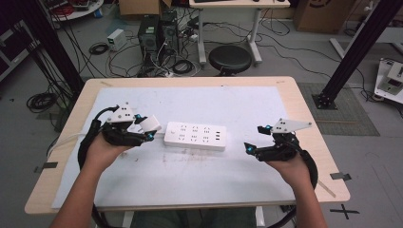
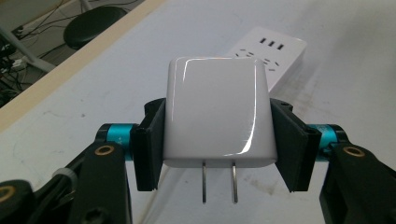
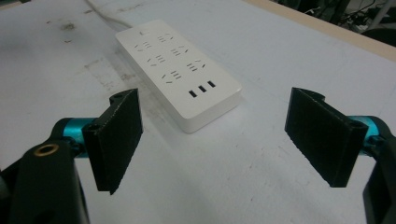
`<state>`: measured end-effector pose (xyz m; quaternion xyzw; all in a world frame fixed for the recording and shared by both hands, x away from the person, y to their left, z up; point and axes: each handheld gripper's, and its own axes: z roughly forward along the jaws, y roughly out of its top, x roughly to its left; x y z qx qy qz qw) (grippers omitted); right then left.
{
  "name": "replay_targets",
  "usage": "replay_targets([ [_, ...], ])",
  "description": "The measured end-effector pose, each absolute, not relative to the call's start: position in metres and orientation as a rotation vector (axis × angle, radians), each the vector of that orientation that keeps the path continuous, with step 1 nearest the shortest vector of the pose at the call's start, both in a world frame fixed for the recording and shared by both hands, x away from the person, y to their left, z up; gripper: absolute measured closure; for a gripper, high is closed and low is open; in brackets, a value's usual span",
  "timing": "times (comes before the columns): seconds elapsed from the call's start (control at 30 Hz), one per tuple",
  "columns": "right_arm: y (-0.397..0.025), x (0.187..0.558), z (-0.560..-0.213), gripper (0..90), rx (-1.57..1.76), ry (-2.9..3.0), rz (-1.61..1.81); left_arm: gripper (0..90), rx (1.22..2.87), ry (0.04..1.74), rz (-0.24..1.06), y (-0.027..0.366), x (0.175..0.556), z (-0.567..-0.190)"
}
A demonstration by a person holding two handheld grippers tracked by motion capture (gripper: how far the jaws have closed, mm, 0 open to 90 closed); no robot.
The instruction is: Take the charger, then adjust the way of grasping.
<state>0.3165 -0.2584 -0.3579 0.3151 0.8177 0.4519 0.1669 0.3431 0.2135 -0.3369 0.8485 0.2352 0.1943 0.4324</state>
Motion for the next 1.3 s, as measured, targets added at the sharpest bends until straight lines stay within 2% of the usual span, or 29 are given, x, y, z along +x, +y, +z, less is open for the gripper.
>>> replay_targets([
  [0.4,-0.239,0.317,-0.358,19.5,0.870,2.378,1.293,42.4,2.137,0.452,0.458,0.198,0.338,-0.342],
  [0.8,-0.209,0.318,-0.375,19.5,0.927,2.508,1.455,42.5,2.151,0.207,0.414,0.154,0.321,-0.370],
  [1.3,-0.177,0.308,-0.398,19.6,0.990,2.621,1.719,42.5,2.136,-0.027,0.620,0.107,0.289,-0.397],
])
